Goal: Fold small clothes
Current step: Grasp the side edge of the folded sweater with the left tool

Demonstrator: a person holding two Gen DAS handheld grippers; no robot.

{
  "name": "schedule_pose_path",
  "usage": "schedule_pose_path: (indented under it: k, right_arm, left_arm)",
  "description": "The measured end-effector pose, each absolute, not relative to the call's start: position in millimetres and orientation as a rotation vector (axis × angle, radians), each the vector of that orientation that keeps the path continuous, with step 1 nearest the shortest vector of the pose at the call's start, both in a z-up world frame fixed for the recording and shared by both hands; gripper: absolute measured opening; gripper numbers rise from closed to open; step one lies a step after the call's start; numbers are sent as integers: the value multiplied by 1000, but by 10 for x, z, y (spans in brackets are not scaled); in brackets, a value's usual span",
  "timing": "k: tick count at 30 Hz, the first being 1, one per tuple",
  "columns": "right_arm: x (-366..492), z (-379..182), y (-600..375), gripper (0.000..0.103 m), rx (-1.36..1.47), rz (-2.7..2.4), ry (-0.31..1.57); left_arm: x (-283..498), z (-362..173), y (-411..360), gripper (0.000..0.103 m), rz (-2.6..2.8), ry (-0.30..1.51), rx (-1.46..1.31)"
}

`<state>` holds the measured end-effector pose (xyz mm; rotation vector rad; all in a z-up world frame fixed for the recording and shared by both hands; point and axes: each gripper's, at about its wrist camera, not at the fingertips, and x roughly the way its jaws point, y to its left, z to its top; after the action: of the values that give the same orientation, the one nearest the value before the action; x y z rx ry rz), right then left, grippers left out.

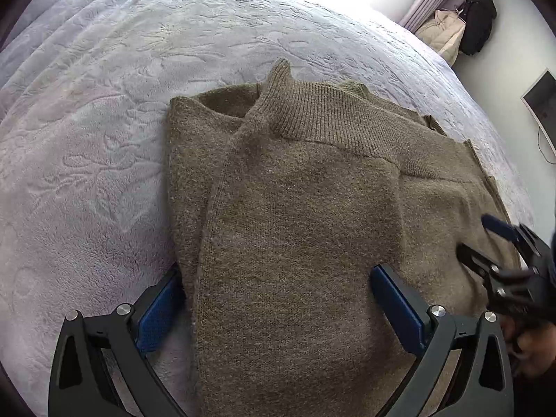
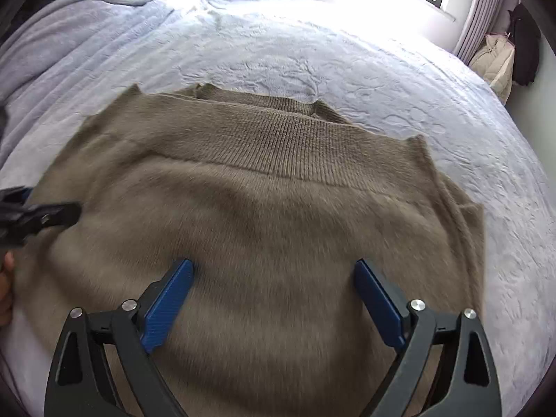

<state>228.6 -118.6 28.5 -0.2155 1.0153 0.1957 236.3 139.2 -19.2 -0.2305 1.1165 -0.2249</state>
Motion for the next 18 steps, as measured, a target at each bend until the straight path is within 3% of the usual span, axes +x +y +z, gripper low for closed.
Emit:
schedule_pose_path:
  k: [10,16,18]
  right_arm:
    - [2104,430,-1365,103,-163,168,980]
    - [2075,365,-1510,103,-154,147,1001]
    - [2077,370,-1524,103,-148,147,1001]
  left_arm:
    - [2418,-164,1222,102,-168,1103,-211]
    - [2396,-71,1119,70,-181,1071,-180]
    - [2389,-40,1099,53,-175,1062,-163]
